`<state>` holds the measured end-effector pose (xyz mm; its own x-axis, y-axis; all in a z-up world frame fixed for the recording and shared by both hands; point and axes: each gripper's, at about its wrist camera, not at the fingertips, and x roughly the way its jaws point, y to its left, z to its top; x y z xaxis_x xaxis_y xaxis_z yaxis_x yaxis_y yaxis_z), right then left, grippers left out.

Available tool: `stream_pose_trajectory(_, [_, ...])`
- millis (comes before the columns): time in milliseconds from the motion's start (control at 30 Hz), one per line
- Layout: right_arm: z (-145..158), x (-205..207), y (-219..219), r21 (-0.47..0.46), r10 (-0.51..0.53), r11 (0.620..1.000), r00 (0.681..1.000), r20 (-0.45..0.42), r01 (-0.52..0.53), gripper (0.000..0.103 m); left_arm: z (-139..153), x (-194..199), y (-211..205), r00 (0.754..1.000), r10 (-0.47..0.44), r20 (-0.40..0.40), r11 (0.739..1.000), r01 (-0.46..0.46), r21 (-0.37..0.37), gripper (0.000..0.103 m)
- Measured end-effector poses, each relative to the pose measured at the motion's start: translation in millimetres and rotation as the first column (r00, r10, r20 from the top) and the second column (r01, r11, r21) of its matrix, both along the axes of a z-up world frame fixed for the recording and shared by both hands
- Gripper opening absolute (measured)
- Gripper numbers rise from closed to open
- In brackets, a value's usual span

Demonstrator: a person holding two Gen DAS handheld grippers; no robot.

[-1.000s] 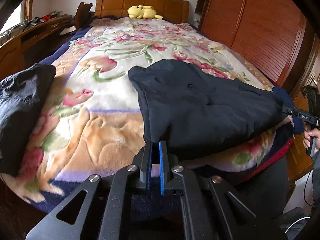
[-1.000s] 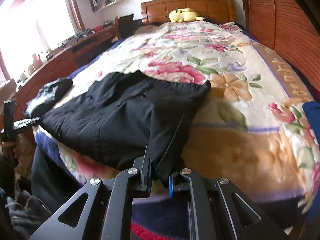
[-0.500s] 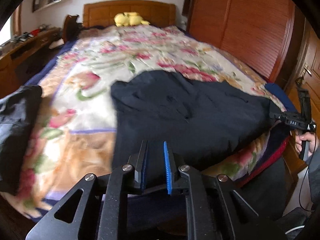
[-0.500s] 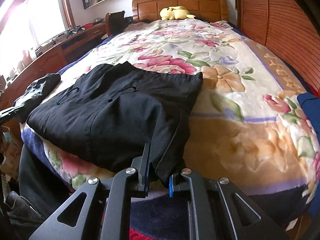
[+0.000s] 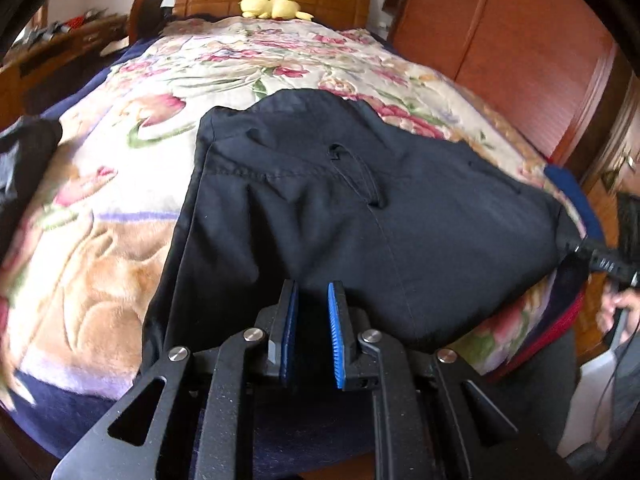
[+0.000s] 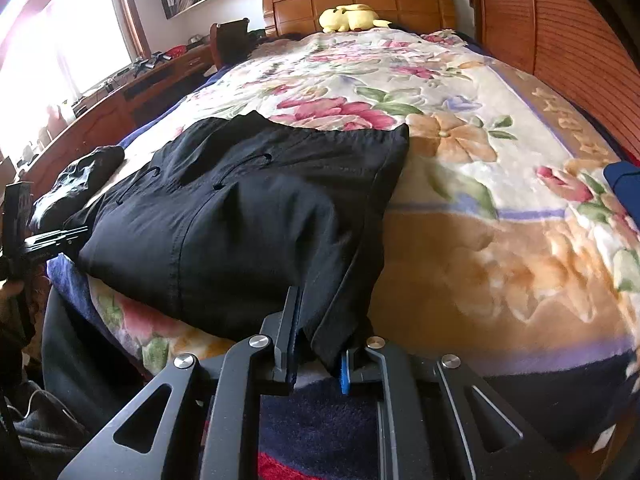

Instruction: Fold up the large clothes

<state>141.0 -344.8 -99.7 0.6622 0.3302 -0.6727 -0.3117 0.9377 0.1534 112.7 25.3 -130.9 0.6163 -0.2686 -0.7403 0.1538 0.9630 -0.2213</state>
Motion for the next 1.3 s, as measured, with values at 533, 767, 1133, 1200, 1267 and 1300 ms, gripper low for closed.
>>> stream_pose_trajectory(533, [-3, 1, 1, -0.007, 0.001, 1.000, 1.000, -0.005, -0.001, 0.014, -13, 1, -31, 0.983, -0.175, -0.050, 0.985, 0.175, -0.006, 0.018])
stream_pose_trajectory(767, [-4, 1, 1, -0.005, 0.000, 1.000, 1.000, -0.003, 0.000, 0.014, -15, 8, -34, 0.980, -0.188, -0.068, 0.982, 0.188, -0.001, 0.018])
stream_pose_trajectory(1133, [-6, -4, 3, -0.024, -0.010, 1.000, 1.000, 0.016, 0.011, 0.015, -5, -10, -40, 0.991, -0.134, 0.030, 0.987, 0.130, 0.097, 0.012])
stream_pose_trajectory(1200, [-6, -3, 2, -0.020, -0.009, 1.000, 1.000, 0.013, 0.009, 0.015, 0, -14, -40, 0.985, -0.167, 0.049, 0.985, 0.164, 0.061, 0.000])
stream_pose_trajectory(1267, [-7, -3, 1, -0.017, -0.009, 1.000, 1.000, 0.011, 0.009, 0.015, 7, -18, -46, 0.978, -0.198, 0.069, 0.978, 0.193, 0.078, 0.000])
stream_pose_trajectory(1300, [-7, -3, 1, -0.018, -0.009, 1.000, 1.000, 0.011, 0.009, 0.014, 11, -20, -47, 0.976, -0.205, 0.080, 0.976, 0.198, 0.086, 0.000])
